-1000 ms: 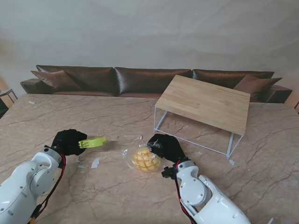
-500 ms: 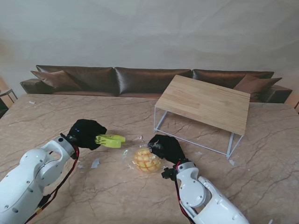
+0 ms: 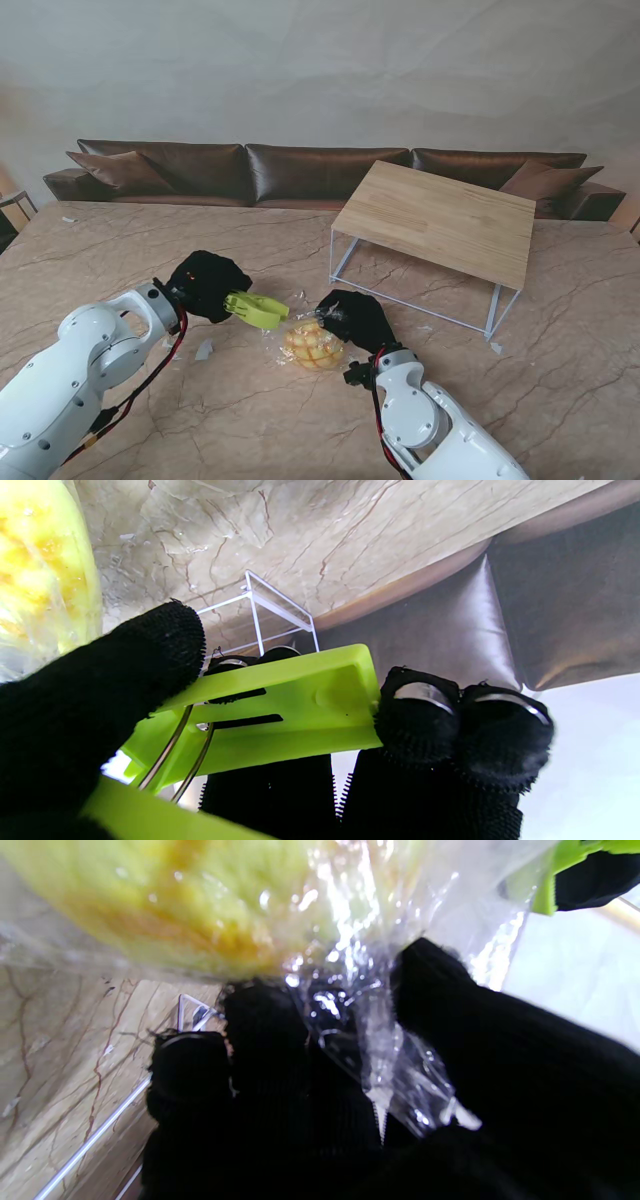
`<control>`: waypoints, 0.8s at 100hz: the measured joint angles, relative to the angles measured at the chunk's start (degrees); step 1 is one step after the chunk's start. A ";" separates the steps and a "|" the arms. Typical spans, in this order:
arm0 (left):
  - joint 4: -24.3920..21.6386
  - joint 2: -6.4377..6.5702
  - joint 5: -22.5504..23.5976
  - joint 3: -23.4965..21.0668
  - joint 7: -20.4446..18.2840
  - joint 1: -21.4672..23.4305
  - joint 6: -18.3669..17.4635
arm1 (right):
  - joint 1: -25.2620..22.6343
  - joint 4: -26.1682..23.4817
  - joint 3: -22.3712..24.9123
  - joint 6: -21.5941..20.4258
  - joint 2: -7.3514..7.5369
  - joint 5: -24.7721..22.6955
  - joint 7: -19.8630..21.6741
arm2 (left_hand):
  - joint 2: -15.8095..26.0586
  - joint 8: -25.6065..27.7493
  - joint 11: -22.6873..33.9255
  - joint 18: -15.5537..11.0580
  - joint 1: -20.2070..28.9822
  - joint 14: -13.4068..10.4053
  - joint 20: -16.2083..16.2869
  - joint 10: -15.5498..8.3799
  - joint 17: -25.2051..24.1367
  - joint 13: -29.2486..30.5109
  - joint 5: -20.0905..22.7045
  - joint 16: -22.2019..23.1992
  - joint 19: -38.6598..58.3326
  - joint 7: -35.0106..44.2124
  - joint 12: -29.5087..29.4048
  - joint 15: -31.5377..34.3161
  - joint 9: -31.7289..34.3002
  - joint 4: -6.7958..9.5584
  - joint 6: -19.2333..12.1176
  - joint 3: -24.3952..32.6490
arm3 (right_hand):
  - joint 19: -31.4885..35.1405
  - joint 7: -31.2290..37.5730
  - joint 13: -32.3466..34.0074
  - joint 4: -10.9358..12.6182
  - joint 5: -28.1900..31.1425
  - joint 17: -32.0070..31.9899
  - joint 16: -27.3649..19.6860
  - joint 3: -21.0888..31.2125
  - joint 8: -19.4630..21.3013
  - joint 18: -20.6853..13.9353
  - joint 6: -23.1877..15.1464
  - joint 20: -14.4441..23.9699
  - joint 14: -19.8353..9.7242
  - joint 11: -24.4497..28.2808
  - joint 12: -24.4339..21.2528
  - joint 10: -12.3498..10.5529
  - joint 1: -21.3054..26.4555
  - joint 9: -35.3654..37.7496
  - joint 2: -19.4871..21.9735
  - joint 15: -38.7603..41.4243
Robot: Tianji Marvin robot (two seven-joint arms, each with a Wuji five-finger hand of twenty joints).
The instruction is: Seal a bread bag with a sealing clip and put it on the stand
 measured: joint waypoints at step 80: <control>1.26 1.29 8.10 9.87 -2.36 -7.56 3.79 | -1.40 -2.24 0.85 0.21 0.56 1.01 1.26 | 0.00 0.00 0.00 -0.28 0.02 0.00 -0.66 0.00 -0.06 0.00 0.00 -0.02 0.09 0.00 0.00 0.00 0.00 0.00 0.00 0.00 | 0.34 -0.02 1.42 0.07 0.77 3.67 0.00 0.07 -2.85 0.07 7.20 -0.01 0.03 0.43 -0.90 2.14 0.44 2.81 -0.80 3.68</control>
